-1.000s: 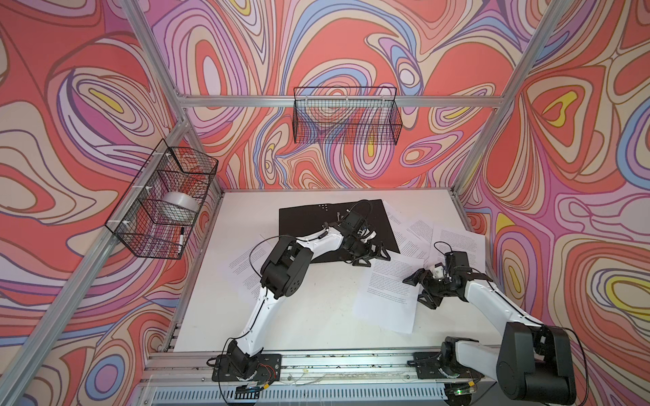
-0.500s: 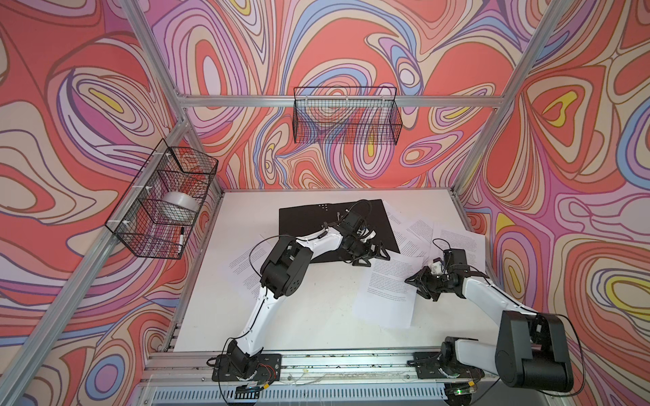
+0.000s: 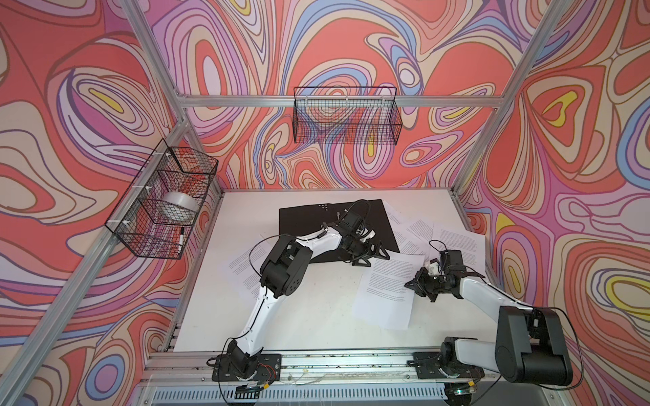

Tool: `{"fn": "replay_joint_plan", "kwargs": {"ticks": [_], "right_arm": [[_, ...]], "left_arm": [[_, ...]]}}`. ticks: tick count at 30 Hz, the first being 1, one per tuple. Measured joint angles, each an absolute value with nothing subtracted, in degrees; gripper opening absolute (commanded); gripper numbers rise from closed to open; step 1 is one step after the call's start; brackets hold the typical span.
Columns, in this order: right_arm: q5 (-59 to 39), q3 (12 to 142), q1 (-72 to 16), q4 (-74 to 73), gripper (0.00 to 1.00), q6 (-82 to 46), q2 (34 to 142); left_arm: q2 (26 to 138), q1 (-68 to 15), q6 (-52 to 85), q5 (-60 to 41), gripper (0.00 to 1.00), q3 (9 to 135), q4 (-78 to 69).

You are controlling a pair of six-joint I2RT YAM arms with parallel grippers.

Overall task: Put the files into the folder
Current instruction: 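Lift a printed sheet with the right gripper and carry it over the folder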

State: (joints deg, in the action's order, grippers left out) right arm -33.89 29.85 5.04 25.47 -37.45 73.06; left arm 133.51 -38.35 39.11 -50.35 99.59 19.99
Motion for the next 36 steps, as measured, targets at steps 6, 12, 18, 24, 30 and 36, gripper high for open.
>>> {"fn": "replay_joint_plan", "kwargs": {"ticks": [6,12,18,24,30,36], "right_arm": [[-33.7,34.9,4.8,31.9,0.00,-34.6,69.0],[-33.9,41.6,4.8,36.6,0.00,-32.0,66.0],[-32.5,51.4,4.8,41.2,0.00,-28.5,67.8],[-30.3,63.7,2.5,41.6,0.00,-24.6,75.4],[-29.5,79.0,-4.1,40.8,0.00,-23.3,87.4],[-30.2,93.7,-11.1,38.5,0.00,-22.7,98.4]], "left_arm": [[133.2,-38.0,40.4,-50.3,1.00,101.1,20.9],[125.7,-35.4,41.3,-49.8,1.00,101.2,21.3],[108.9,-30.8,39.7,-48.0,1.00,97.4,21.0],[96.1,-26.4,34.0,-43.7,1.00,90.5,24.5],[89.2,-23.4,28.0,-40.3,1.00,81.2,29.4],[82.3,-22.9,23.9,-34.7,1.00,73.6,30.6]]}}
